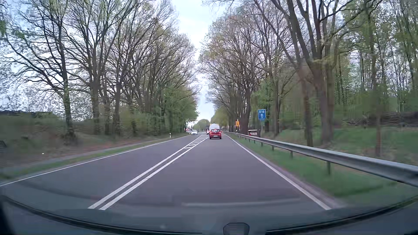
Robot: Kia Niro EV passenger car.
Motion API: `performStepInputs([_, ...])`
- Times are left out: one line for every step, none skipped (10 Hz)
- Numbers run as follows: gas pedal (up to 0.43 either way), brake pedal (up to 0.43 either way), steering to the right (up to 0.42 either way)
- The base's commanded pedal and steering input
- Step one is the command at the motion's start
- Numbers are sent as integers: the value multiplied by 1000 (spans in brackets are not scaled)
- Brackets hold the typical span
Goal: Follow the waypoints while adhering to traffic rules and regulations
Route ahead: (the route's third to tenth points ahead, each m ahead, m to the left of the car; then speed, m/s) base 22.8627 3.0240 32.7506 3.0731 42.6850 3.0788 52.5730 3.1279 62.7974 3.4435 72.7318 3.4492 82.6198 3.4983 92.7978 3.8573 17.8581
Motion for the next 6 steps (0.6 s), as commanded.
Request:
performStepInputs([0,0,0])
performStepInputs([0,0,0])
performStepInputs([0,12,0])
performStepInputs([0,24,1])
performStepInputs([0,43,0])
performStepInputs([0,61,1])
